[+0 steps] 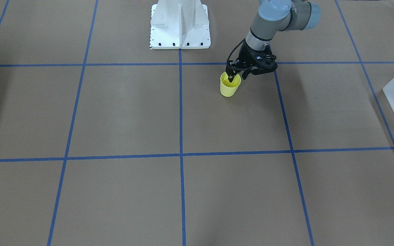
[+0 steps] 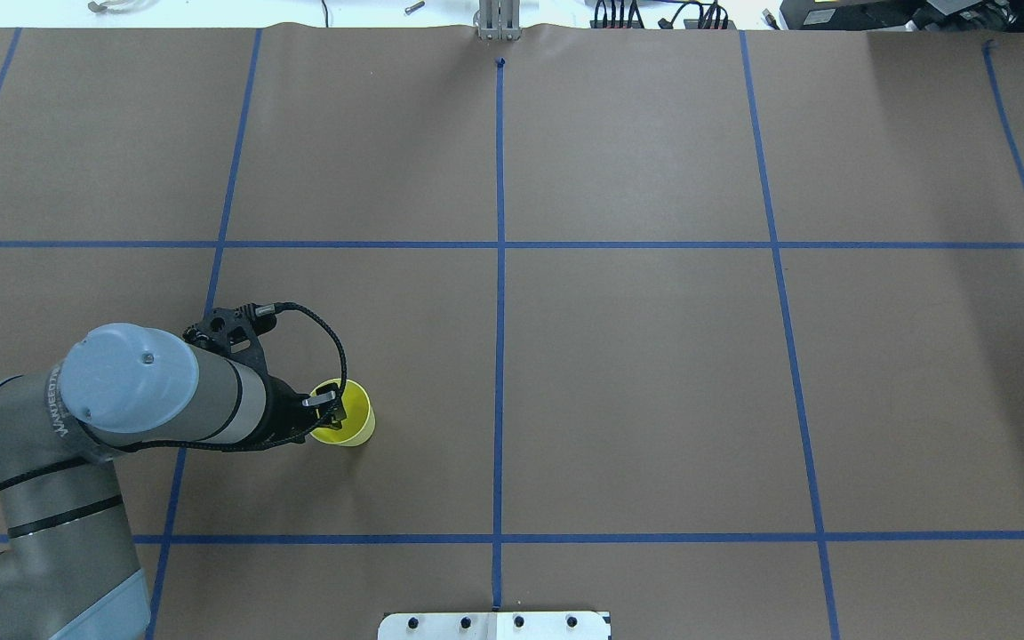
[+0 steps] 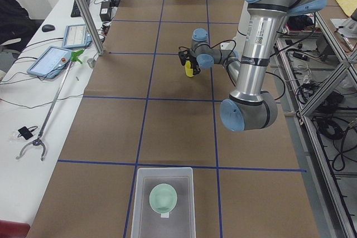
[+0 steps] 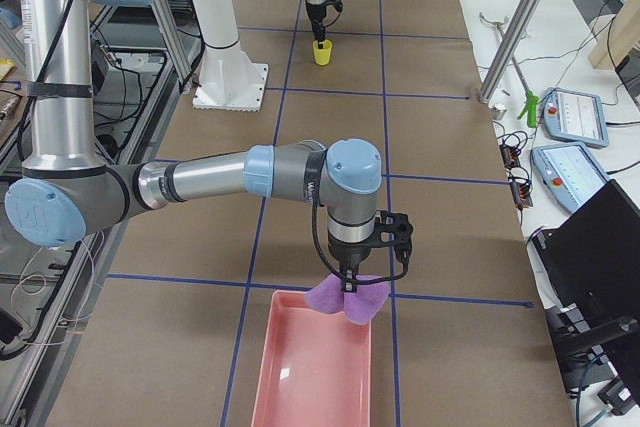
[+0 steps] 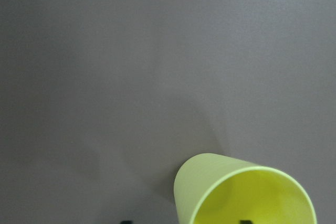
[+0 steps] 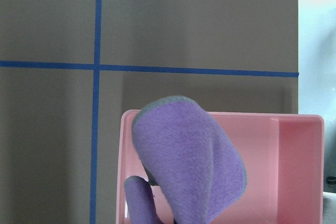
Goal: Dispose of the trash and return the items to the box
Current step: 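Drop the cloth into the pink bin while the left gripper grasps the yellow cup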
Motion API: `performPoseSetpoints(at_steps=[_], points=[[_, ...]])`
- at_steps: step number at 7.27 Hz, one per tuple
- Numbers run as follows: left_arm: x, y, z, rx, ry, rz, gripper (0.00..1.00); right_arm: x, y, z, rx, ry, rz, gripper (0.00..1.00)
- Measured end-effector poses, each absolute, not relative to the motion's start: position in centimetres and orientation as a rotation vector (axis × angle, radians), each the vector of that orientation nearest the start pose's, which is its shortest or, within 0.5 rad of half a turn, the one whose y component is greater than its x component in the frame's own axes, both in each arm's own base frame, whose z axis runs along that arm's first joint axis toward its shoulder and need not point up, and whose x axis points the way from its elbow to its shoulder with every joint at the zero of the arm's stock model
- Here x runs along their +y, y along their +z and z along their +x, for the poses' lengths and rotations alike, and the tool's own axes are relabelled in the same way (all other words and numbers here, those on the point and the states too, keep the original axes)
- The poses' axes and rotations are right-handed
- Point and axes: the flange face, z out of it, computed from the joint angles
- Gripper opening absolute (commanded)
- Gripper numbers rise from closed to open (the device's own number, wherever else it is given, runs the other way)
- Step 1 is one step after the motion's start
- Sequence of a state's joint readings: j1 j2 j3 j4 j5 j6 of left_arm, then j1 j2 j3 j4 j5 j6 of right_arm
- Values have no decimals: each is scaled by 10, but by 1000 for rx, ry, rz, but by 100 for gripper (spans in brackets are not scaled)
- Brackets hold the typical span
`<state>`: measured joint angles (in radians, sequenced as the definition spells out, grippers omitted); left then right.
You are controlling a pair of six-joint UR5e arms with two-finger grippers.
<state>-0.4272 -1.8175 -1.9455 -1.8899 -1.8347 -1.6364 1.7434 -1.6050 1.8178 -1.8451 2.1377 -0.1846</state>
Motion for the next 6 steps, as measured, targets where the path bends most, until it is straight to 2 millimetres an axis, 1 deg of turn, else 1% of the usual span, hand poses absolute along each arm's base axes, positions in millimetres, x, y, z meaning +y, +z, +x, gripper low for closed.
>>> performPoseSetpoints(at_steps=[1,2,3,4,5,6], points=[[-331,321,465,969,-333,-73,0,-438,599,161,-555,-7,38,0],[-330,312,459,977,-335,-74,0,-435,603,164,-537,-20,35,0],[-327,292,443,978,-336,-85,0,-432,608,169,-510,-44,30,0],[-327,265,420,968,-343,-111,0,-429,620,174,-492,-73,19,0],[-334,236,390,964,-359,-136,0,-427,640,178,-487,-95,-3,0],[-343,219,362,968,-364,-145,0,-426,666,179,-487,-104,-20,0]])
